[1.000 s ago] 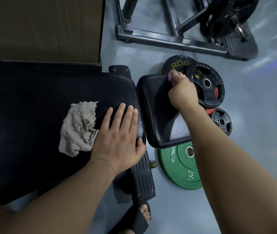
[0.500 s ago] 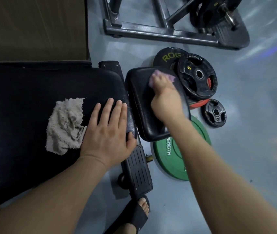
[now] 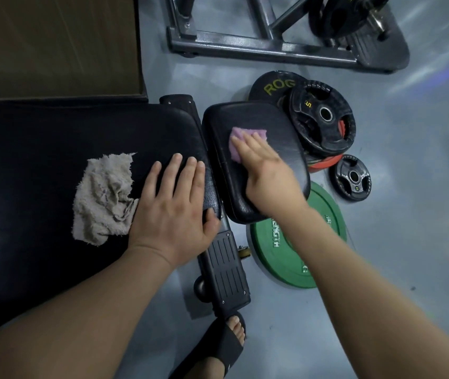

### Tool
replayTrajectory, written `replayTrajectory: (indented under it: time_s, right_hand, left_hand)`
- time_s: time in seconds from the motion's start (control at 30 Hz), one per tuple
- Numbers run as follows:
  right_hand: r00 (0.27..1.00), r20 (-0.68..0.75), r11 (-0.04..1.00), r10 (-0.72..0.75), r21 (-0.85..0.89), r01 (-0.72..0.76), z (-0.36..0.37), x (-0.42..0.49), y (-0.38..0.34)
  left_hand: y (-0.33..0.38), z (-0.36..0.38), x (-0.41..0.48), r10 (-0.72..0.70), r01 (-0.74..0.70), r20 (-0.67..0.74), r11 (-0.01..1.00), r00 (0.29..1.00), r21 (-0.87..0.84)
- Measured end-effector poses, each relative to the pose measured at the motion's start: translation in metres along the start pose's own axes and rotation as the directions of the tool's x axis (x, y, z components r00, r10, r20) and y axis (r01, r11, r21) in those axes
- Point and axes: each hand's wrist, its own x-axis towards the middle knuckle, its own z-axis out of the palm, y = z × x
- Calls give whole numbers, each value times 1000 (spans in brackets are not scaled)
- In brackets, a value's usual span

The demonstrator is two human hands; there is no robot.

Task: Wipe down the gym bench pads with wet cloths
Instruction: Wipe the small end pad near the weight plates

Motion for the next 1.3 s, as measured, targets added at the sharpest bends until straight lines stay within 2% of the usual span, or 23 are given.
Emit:
replayTrajectory:
  time_s: [0.1,0.17,0.2,0.27,0.33,0.37,0.43,0.5,0.57,0.73,0.8,0.97,1.1,1.3]
  right_hand:
    - [976,-42,977,213,-16,-213,-11,17,34]
    - [945,-67,946,321,-24,-323,-10,20,21]
    - [946,-61,947,319,-21,-321,-5,16,5]
    - [984,-46,985,173,-6,-173,5,-2,-25]
    - [1000,-4,1000,20,-6,-20,10,-18,-27]
    - [1000,6,1000,9,-17,-9,7,-18,-16]
    - [991,-21,990,136,-30,-136,-2,-8,13]
    - [944,-75,946,323,-21,-325,-9,3,34]
    - [912,-109,918,395,-1,-397,-7,4,30]
    - [969,-54,971,241,2,-241,1,-54,-14]
    - [974,-31,974,225,1,-225,-1,-60,-17]
    - [957,-11,957,291,-2,-291,-3,19,1]
    - [962,-10,962,273,-19,-274,-2,54,3]
    - [998,50,999,47,14,-48,2,-48,-27]
  left_hand:
    - [1,-1,-1,4,-4,6,1000,1000,9]
    - [0,0,-1,0,0,9,1000,1000,17]
    - [0,-1,-1,0,0,10,1000,1000,16]
    - [0,0,0,-2,2,3,1000,1000,11]
    - [0,-1,-1,-2,2,-1,1000,1000,10]
    - [1,-1,-1,0,0,0,1000,1000,10]
    - [1,-1,-1,4,-4,1,1000,1000,12]
    - [1,-1,-1,2,-3,8,1000,1000,17]
    - [0,-1,-1,1,-1,7,1000,1000,14]
    - [-1,-1,0,5,-5,4,1000,1000,-7]
    - [0,-1,0,7,-7,6,1000,1000,-9]
    - [0,-1,-1,5,-5,7,1000,1000,3]
    - [1,-1,-1,1,-1,11,1000,1000,16]
    - [0,0,-1,2,-2,1,1000,1000,-18]
